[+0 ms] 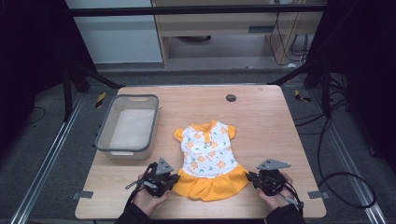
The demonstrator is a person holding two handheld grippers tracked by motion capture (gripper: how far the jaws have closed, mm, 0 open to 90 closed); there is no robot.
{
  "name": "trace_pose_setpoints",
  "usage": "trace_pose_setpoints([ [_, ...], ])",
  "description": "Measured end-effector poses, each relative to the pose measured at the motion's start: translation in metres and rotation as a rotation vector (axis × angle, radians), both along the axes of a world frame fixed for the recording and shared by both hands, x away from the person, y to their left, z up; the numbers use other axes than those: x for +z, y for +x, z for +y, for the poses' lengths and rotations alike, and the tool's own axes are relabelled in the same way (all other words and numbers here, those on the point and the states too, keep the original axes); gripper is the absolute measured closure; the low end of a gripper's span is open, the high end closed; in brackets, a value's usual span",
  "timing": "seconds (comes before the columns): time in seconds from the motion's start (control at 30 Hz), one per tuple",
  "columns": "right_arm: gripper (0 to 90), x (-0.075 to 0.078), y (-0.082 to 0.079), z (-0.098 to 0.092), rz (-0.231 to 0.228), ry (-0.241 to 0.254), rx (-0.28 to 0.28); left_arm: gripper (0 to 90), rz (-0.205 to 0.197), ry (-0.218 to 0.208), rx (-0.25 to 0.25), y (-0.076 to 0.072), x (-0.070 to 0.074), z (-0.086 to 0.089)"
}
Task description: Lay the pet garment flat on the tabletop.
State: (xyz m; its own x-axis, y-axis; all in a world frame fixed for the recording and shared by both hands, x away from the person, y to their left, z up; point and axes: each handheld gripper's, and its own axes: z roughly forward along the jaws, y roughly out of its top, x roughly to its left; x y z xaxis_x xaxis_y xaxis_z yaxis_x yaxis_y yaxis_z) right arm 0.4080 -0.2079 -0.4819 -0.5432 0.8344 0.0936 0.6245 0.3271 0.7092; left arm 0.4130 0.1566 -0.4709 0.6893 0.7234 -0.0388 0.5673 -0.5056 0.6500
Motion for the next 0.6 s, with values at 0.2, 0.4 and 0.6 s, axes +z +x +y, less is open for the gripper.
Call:
trace_pose_setpoints([
  [0.2,75.1,-0.003,-0.002,0.002,0.005,-0.013,0.032,65.3,-0.033,-0.032,0.02,0.005,-0.007,0.002],
  [0.4,71.2,0.009,-0.001,-0.003,-0.125,0.066,0.037,55.8,-0.137,-0.142,0.033,0.009,0.024,0.005],
  [0.6,81.1,0.005,0.022,0.016,-0.149,0.114,0.088,65.2,-0.144,-0.112,0.005,0.037,0.02,-0.03],
])
